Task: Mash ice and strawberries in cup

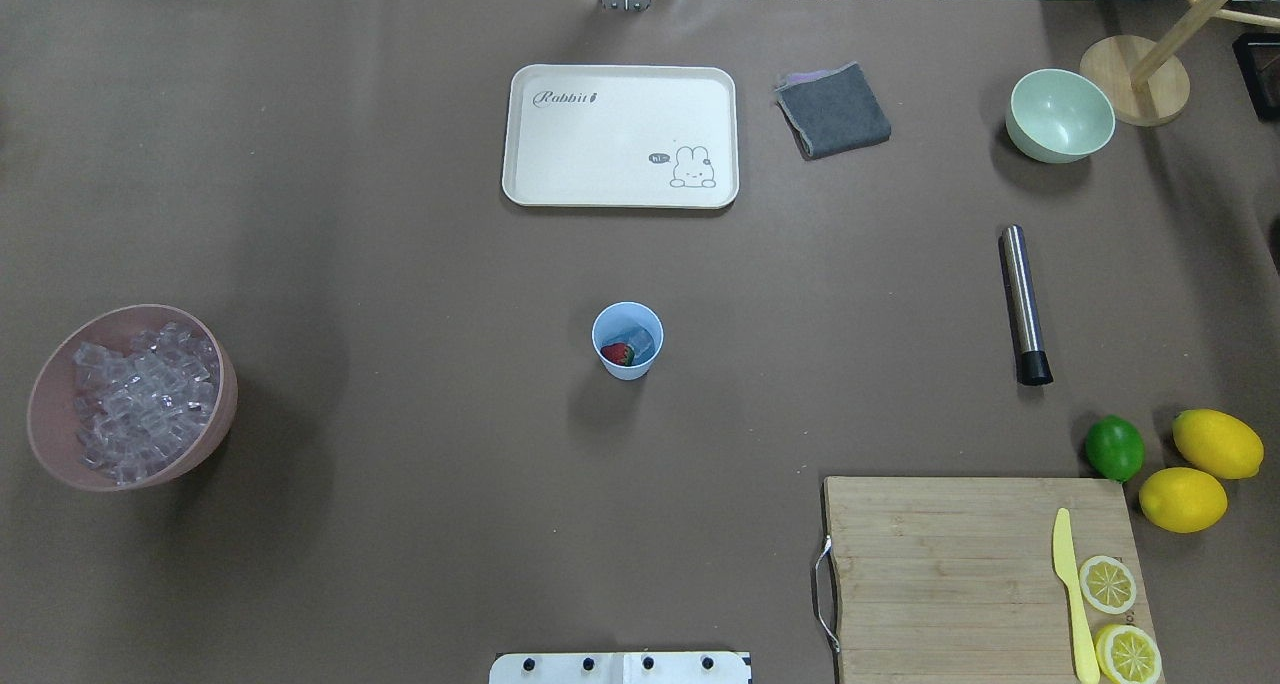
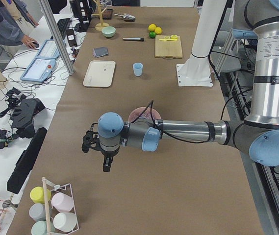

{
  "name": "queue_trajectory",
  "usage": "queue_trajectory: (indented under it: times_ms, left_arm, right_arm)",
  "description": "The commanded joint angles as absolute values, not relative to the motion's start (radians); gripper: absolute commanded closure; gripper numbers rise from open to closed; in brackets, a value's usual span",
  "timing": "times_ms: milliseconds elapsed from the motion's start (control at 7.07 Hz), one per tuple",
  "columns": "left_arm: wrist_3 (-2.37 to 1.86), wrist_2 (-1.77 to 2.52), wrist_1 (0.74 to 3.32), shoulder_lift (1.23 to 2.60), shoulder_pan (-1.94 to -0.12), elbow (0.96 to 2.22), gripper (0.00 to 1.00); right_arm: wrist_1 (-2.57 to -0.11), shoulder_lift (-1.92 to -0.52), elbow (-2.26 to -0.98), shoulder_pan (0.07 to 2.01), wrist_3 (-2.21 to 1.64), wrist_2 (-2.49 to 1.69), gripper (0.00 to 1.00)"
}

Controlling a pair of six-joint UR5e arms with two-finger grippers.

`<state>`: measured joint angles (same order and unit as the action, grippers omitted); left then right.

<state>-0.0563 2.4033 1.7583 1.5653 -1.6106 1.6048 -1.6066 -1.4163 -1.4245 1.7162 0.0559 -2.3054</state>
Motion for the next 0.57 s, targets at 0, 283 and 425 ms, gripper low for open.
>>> queue_trajectory:
  times_ms: [0, 283, 425]
  left_arm:
    - [-0.060, 2.404, 1.756, 1.563, -1.611, 1.606, 0.03]
    - [-0.058, 2.401, 1.753, 1.563, -1.611, 1.597, 0.03]
    - [-0.058, 2.402, 1.753, 1.563, -1.611, 1.600, 0.03]
  right_arm:
    - [-1.611, -1.411, -1.430, 1.694, 0.055, -2.276, 0.00]
    - [-1.629, -1.410, -1.439, 1.695, 0.054, -2.284, 0.00]
    - [-1.632, -1.411, -1.448, 1.697, 0.054, -2.278, 0.00]
